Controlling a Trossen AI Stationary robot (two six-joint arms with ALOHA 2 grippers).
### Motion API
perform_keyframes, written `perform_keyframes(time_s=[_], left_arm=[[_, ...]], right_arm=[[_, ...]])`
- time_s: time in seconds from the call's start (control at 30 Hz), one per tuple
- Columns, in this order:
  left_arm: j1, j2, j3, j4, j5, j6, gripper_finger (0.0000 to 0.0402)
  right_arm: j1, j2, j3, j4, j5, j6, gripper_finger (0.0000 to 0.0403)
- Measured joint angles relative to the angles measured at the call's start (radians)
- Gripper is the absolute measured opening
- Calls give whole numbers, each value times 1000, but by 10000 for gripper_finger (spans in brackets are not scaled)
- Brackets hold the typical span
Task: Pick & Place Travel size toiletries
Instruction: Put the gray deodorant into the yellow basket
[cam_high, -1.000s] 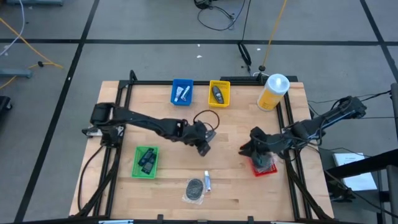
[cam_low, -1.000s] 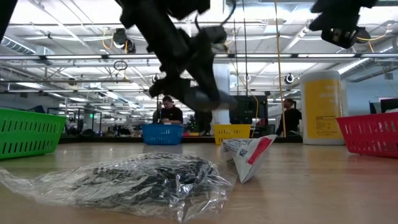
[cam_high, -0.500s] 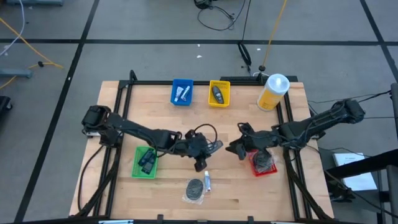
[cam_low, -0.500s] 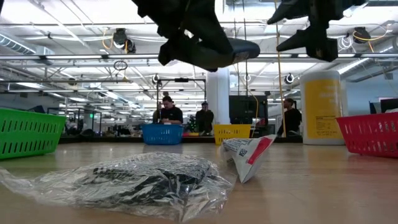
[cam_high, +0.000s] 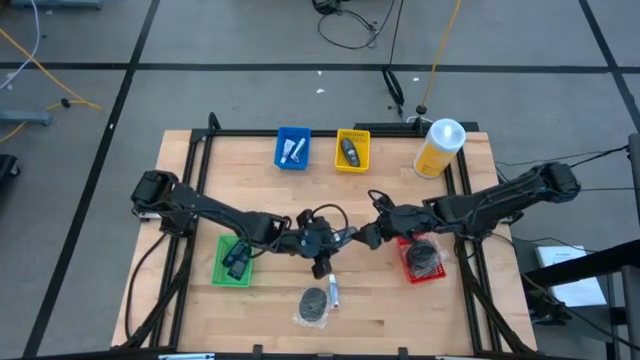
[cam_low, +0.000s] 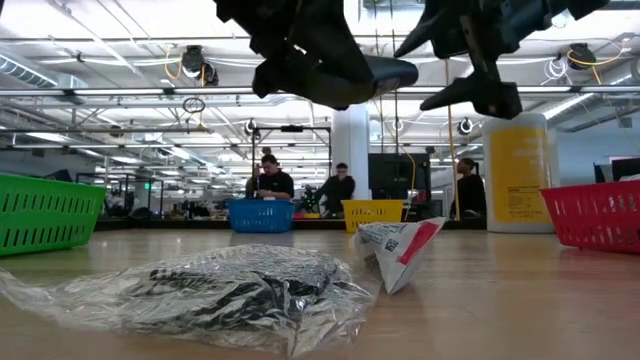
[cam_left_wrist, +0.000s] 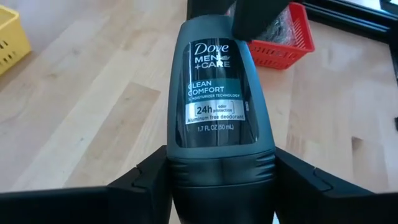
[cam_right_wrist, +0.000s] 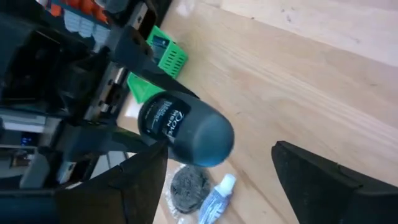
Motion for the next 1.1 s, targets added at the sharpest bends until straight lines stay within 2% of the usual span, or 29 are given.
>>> perform_keyframes(time_s=[0.17,0.3,0.47,0.67,0.9,1.1], left_arm=[[1,0,0,2,0,10,189],[0,0,0,5,0,24,205],[0,0,0,8,-4,36,203],[1,0,0,6,-5,42,192],[7,0,0,1,-4,41,230],[20,0,0,13,2,-21,231]], right_arm=[[-13,52,0,114,-19,2,278],[-29,90,0,210,-58,2,277],[-43,117,0,215,-130,31,266],[-47,118,0,219,-134,27,211],[-50,117,1,229,-154,2,114],[-51,117,1,235,-152,-12,111]])
